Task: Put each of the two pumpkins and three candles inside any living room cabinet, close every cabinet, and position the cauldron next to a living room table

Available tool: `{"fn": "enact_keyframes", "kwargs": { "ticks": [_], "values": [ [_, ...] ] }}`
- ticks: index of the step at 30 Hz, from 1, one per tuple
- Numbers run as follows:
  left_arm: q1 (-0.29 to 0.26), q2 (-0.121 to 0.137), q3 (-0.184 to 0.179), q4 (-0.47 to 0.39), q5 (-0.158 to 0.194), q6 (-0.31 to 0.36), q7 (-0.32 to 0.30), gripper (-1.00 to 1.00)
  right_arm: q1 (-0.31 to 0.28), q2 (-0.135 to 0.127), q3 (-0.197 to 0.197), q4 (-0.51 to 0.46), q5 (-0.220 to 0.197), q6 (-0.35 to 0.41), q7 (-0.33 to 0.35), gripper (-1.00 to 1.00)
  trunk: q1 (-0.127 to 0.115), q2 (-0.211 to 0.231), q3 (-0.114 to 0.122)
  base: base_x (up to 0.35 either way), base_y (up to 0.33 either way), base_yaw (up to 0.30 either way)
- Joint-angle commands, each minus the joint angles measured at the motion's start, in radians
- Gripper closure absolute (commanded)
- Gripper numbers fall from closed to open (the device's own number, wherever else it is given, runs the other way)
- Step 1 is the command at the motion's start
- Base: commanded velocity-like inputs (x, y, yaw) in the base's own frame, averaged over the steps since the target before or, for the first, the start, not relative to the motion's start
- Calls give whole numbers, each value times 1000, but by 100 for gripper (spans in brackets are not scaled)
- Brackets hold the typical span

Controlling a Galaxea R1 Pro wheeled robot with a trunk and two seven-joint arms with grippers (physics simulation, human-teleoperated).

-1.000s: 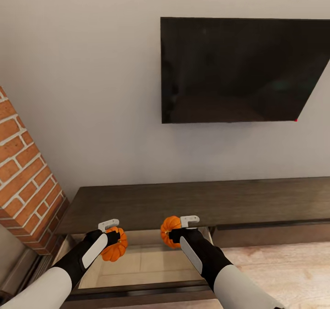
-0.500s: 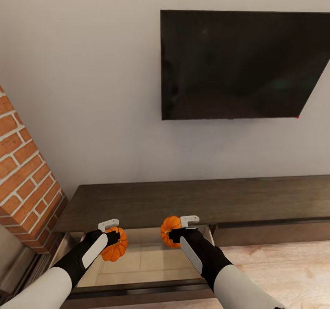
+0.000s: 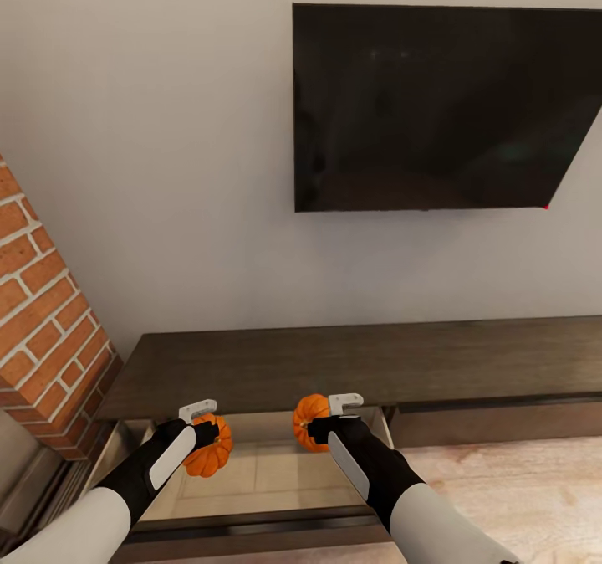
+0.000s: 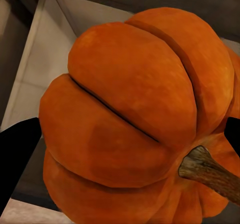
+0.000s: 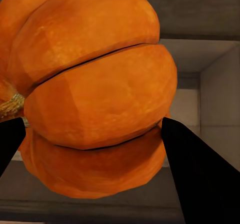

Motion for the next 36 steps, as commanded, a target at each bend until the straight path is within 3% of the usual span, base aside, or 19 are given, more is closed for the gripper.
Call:
{"fn": "enact_keyframes", "kwargs": {
  "ticks": [1,36],
  "values": [
    [-1,2,-7,-2,9,1,9,100,-1,0,4,-1,-8,3,-10,100,4,-8,-4,0,0,0],
    [-1,-6,-7,-2,9,-1,8,100,-2,0,4,-1,-7,3,5,100,138,-253,-114,0,0,0]
  ]
}}
